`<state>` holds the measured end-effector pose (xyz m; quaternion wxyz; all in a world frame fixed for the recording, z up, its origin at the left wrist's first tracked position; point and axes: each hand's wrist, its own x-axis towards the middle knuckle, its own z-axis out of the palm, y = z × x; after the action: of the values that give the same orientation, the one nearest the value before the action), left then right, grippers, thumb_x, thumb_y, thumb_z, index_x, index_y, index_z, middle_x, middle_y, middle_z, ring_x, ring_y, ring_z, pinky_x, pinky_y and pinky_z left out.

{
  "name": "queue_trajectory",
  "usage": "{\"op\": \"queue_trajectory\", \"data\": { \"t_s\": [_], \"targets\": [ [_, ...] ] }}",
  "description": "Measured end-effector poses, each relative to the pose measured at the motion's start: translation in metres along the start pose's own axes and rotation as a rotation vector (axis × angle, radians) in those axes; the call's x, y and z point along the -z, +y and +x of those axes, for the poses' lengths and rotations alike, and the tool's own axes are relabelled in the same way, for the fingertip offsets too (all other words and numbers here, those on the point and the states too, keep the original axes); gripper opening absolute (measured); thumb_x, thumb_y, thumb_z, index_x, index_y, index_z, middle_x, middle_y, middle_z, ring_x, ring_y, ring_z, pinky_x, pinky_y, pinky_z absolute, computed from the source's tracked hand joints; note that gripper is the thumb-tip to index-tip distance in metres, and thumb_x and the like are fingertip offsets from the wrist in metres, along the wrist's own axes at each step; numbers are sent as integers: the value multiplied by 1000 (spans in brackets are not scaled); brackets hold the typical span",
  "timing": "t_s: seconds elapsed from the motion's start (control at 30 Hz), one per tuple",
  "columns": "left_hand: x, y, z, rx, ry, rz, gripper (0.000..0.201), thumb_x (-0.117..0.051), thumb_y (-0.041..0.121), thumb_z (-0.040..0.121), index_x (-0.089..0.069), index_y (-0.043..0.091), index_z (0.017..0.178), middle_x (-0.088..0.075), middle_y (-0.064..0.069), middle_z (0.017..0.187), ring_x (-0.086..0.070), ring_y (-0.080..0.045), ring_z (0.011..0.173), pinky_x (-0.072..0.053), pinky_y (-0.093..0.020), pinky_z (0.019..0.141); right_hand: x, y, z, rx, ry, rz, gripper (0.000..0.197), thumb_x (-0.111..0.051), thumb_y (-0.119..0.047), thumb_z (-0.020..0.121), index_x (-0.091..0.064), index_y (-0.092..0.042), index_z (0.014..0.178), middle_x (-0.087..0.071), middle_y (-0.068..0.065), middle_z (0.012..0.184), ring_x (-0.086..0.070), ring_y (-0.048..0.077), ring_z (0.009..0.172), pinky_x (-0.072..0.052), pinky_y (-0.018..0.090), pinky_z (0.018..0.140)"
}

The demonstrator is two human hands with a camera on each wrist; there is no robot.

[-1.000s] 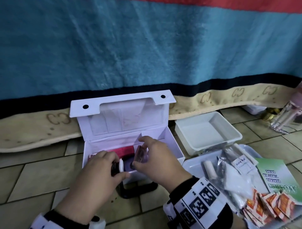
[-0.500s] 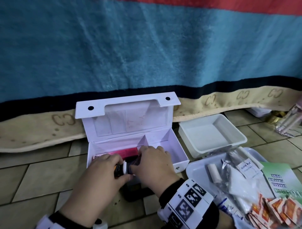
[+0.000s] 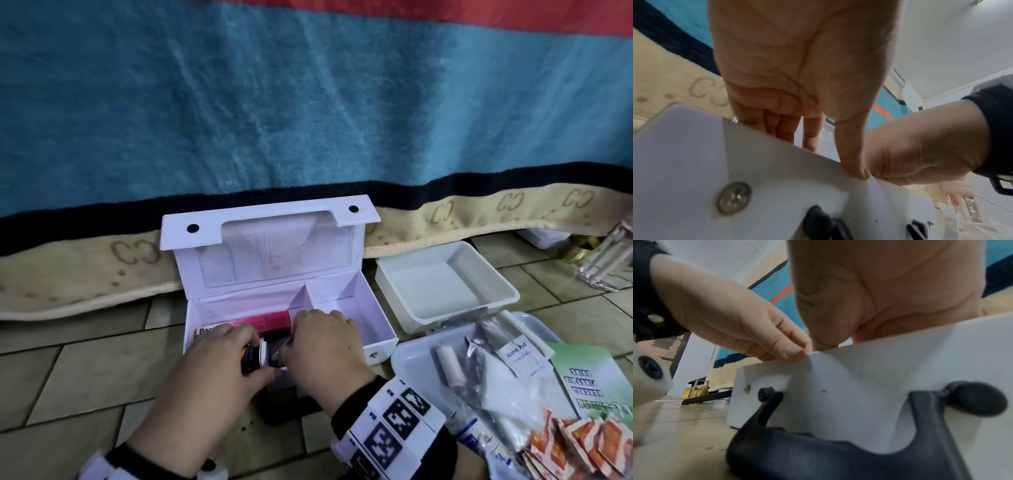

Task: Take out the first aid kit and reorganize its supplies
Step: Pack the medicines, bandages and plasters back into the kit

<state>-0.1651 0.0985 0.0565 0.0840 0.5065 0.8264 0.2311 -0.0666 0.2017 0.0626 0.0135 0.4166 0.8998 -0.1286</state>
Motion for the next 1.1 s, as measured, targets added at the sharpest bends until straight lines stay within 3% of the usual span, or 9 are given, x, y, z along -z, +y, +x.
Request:
{"op": "queue_trajectory", "data": {
  "t_s": [0.33, 0.47, 0.57, 0.67, 0.73, 0.9, 1.0, 1.1],
  "targets": [
    [0, 0, -1, 1, 2, -2, 33, -75, 47, 70, -57, 28, 91, -57, 9, 91, -50, -15, 92, -39, -27, 76, 1, 4, -2, 56, -19, -42, 30, -46, -32, 91, -59, -17, 113, -60, 5, 113, -49, 27, 110, -35, 38, 91],
    [3, 2, 1, 19, -20, -11, 33, -76, 46, 69, -56, 29, 89, -56, 10, 91, -50, -15, 91, -41, -27, 75, 2, 13, -6, 121, -79, -2, 27, -44, -27, 94, -60, -17, 114, -59, 7, 113, -53, 29, 107, -41, 37, 85],
    [4, 3, 1, 39, -40, -21, 31, -75, 48, 69, -56, 31, 86, -54, 12, 89, -50, -15, 90, -39, -27, 73, 16, 26, -15, 183, -136, 176, 27, -45, -25, 94, -57, -21, 118, -55, 5, 123, -53, 29, 112, -44, 39, 93],
    [2, 7, 3, 39, -15, -18, 29, -70, 52, 72, -57, 30, 85, -51, 11, 88, -50, -16, 91, -41, -30, 77, 42, 38, -31, 212, -64, 289, 34, -42, -32, 97, -51, -25, 129, -48, 0, 136, -48, 25, 122, -38, 41, 103],
    [0, 15, 4, 13, 8, -4, 30, -70, 51, 72, -60, 27, 88, -52, 9, 90, -51, -17, 92, -44, -34, 82, 60, 49, -44, 212, -5, 325, 36, -42, -37, 97, -50, -29, 130, -47, -7, 138, -47, 17, 124, -38, 34, 103],
    [-6, 52, 8, -136, 10, 7, 29, -63, 52, 68, -62, 25, 79, -55, 7, 87, -53, -18, 86, -46, -36, 80, 89, 94, -82, 111, 82, 406, 33, -51, -44, 91, -52, -40, 125, -52, -23, 115, -53, -3, 103, -38, 9, 78],
    [-15, 79, 7, -241, -26, -47, 23, -71, 44, 72, -62, 26, 83, -54, 10, 89, -50, -13, 85, -42, -29, 79, 95, 130, -105, -15, 151, 433, 28, -56, -44, 87, -58, -44, 115, -55, -32, 98, -56, -5, 97, -38, 3, 77],
    [-25, 104, 2, -345, -99, -66, 25, -57, 52, 73, -59, 30, 84, -53, 16, 93, -48, -7, 86, -39, -19, 74, 94, 168, -127, -145, 230, 460, 20, -61, -36, 85, -58, -46, 102, -54, -33, 92, -54, -14, 91, -41, 4, 79]
  ]
}}
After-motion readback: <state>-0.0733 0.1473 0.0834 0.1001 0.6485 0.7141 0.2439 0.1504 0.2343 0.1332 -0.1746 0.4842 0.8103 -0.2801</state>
